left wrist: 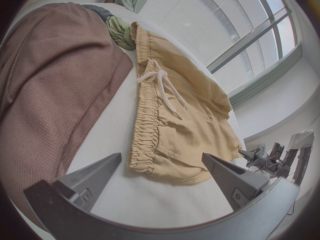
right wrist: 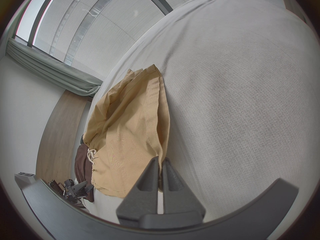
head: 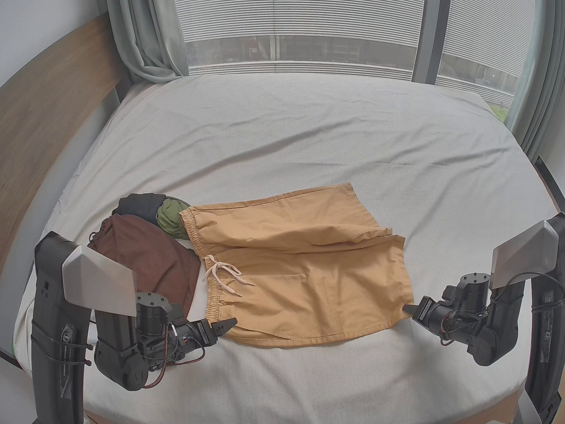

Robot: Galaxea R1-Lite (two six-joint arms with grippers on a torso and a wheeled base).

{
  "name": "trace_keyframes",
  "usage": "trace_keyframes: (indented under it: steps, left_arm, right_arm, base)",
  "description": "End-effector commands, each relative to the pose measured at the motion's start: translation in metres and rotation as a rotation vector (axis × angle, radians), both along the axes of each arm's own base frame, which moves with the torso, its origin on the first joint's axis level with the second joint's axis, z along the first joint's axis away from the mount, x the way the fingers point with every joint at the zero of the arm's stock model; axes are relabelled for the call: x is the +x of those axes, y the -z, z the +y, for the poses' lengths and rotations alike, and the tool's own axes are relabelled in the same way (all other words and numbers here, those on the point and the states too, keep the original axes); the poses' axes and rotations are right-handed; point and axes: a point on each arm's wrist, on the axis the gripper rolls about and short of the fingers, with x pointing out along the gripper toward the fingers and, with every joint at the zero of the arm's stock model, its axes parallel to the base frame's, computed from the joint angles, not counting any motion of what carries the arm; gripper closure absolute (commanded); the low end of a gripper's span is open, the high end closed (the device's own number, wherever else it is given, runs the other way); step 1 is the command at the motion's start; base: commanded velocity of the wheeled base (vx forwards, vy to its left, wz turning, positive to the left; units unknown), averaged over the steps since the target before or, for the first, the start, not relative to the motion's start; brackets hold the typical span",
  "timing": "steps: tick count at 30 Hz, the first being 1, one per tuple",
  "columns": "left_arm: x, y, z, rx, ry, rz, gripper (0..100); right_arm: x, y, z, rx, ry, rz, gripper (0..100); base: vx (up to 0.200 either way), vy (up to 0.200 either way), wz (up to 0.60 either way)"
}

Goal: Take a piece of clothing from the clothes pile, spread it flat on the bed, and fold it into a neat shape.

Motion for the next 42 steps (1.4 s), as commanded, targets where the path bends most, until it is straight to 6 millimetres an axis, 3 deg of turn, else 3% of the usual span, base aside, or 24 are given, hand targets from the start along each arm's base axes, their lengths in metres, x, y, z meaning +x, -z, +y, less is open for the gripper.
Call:
trace_keyframes:
  steps: [1,15,16,30,42]
  left_arm:
    - [0.002,0.004,-0.002,0.001,0.004,-0.001,0]
    - [0.009,0.010,-0.004,-0.001,0.003,-0.011,0]
    - [0.010,0.009,-0.004,-0.001,0.002,-0.013,100]
    - [0.009,0.004,0.000,0.013,-0.030,-0.026,100]
    - [-0.033,-0.024,0.021,0.004,-0.018,0.056,100]
  right_arm:
    - [0.000,0.001,0.000,0.000,0.000,0.003,100]
    - [0.000,0.001,0.000,0.000,0.002,0.002,100]
    - [0.000,0.001,0.000,0.000,0.002,0.002,100]
    - [-0.003,0.001,-0.002,-0.017,-0.006,0.006,100]
    - [-0.027,0.007,-0.014,-0.176,-0.096,0.040,100]
  base:
    - [0.000,0.000,0.00]
    - [0.000,0.000,0.00]
    - [0.000,0.000,0.00]
    - [0.000,0.000,0.00]
    - [0.000,0.000,0.00]
